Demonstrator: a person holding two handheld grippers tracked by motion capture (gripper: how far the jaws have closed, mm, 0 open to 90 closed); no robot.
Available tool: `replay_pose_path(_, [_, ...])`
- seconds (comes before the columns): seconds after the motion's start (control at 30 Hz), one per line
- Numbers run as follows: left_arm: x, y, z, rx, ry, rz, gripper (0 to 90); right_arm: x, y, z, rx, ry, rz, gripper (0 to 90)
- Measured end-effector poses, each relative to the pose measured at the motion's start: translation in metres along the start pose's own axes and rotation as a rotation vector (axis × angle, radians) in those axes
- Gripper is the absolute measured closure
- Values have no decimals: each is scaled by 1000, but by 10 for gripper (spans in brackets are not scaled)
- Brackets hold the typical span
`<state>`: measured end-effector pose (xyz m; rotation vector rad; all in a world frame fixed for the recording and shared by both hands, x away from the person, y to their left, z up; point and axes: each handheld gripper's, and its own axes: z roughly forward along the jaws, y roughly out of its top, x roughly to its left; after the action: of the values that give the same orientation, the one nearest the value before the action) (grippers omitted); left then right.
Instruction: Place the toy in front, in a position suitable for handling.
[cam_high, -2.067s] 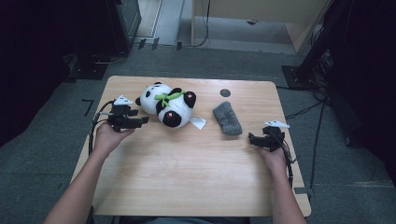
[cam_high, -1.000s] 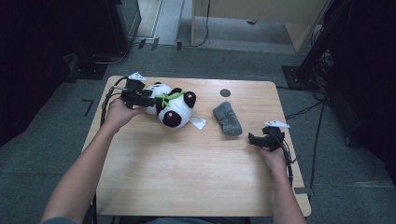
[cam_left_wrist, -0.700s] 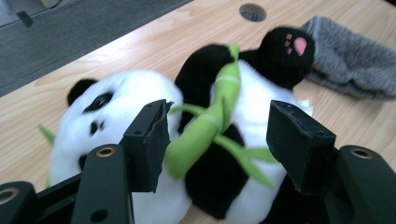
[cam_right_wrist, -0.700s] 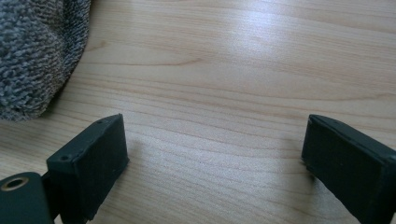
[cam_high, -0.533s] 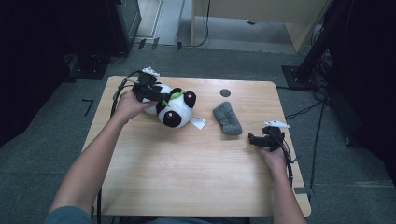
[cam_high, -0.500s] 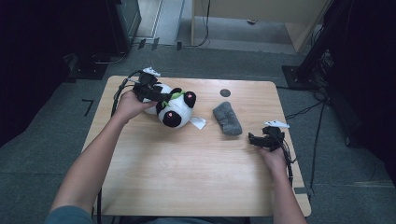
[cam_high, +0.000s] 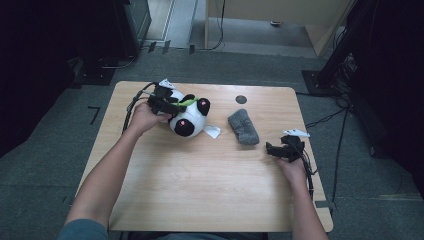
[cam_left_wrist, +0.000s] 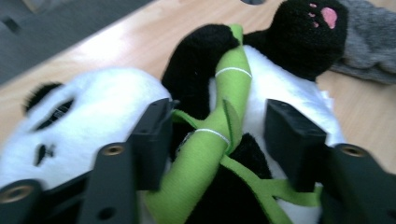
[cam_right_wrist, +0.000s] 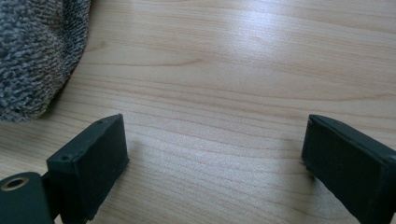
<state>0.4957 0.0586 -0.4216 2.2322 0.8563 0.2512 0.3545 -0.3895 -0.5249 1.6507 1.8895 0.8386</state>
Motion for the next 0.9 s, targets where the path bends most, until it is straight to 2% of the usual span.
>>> replay_pose_path(0.07, [1,-2,-2,8,-8,4,483,0,0,0,0,0,0,67])
replay_pose_path(0.17, [0,-9,-4,-2,3,13,573,0,0,0,0,-1,1,67])
replay_pose_path(0.27, [-2,-12,-5,-9,9,5,628,0,0,0,0,-1,1,67])
replay_pose_path(0.3, [-3,-10,-6,3,18,-30,643,1,0,0,0,-1,1,67])
replay_pose_path(0.37, [-5,-8,-7,12,29,-51,665,1,0,0,0,0,1,70])
replay_pose_path(0.57, [-10,-2,-15,7,68,-88,703,2,0,0,-14,8,-7,129])
replay_pose_path(0.73, [-16,2,-25,13,72,-161,715,1,0,0,-15,8,-9,131])
replay_pose_path(0.9, [-38,4,-39,-4,100,-148,716,2,0,-1,-13,8,-7,131])
